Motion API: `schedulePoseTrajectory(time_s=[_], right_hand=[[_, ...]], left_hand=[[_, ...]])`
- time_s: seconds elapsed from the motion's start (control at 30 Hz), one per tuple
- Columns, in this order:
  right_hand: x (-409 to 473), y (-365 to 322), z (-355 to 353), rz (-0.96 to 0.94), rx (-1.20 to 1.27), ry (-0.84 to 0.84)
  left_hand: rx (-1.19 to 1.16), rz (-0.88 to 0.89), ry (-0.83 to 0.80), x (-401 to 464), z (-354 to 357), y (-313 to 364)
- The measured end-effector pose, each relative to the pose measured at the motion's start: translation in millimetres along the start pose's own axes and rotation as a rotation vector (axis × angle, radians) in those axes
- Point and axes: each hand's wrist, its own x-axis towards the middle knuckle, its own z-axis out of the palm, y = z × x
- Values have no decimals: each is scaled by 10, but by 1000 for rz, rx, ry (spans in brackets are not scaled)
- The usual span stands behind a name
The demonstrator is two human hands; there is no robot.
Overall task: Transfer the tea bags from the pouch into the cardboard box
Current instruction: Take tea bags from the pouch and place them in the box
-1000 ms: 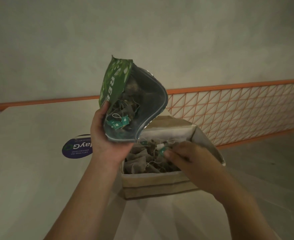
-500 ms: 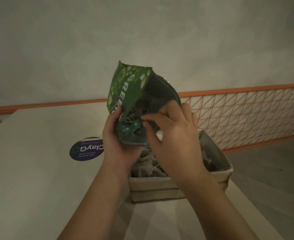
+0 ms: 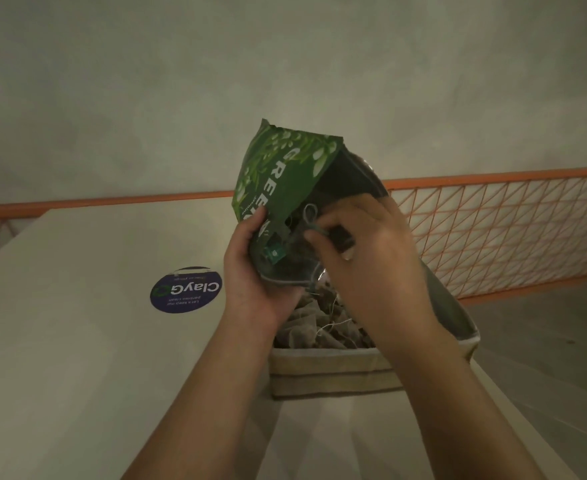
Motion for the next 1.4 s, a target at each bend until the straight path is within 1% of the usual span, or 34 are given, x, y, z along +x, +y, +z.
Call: schedulePoseTrajectory(time_s=[0.13,0.23,0.3,0.4,0.5,0.6,0.63,0.7,0.73,0.77,0.8,0.87,0.9,0.93,0.97,1.07,1.13,1.2,1.27,1.33,1.4], right_hand=[[-56,40,-297,208,357,70],[-118,170,-460,333,489,74],[-175,316,-516,388,480,28],[-301,520,-522,469,426,-87],[-441,625,-442,521,390,-252],[-567,695,-342,472,190,-446],[-587,693,-335,466,157,-462],[-603,678,-336,457,158,-409],[-602,657,-336,424,160,-384],[-603,640,-330,377,152,-394],[-608,630,-316,338,127,-436],[-617,591,-298,329,43,-608],[-611,573,-301,330,10,-663],[-590,555,-304,319,-8,-661],[-564,527,-306,290,-4,-590],[-429,311,-298,202,131,-247],[-312,101,-280,122,185,-138],[-201,-65,-228,-12,82,-97],[-101,-172,-150,-107,-71,-109],[-47,-243,-44,-149,-208,-174],[-24,-297,57,-152,-290,-241]], left_hand=[[-49,4,-12,23,-23,10],[-94,0,-29,36,-37,28],[-107,13,-38,39,-49,38],[-130,14,-69,46,-50,59],[-85,45,-104,61,-49,63],[-69,51,-123,78,-60,63],[-67,48,-124,83,-65,62],[-65,50,-118,88,-74,60],[-69,50,-113,86,-70,61],[-78,49,-110,77,-62,62],[-87,49,-104,71,-52,63],[-100,48,-89,57,-41,63],[-102,50,-76,51,-35,64],[-101,51,-64,43,-26,67],[-100,49,-57,37,-19,70],[-114,30,-60,26,-11,84],[-99,22,-70,31,-22,85],[-76,1,-78,37,-35,92],[-63,-3,-60,41,-76,109],[-33,1,-51,29,-103,119],[-18,3,-48,17,-107,110]])
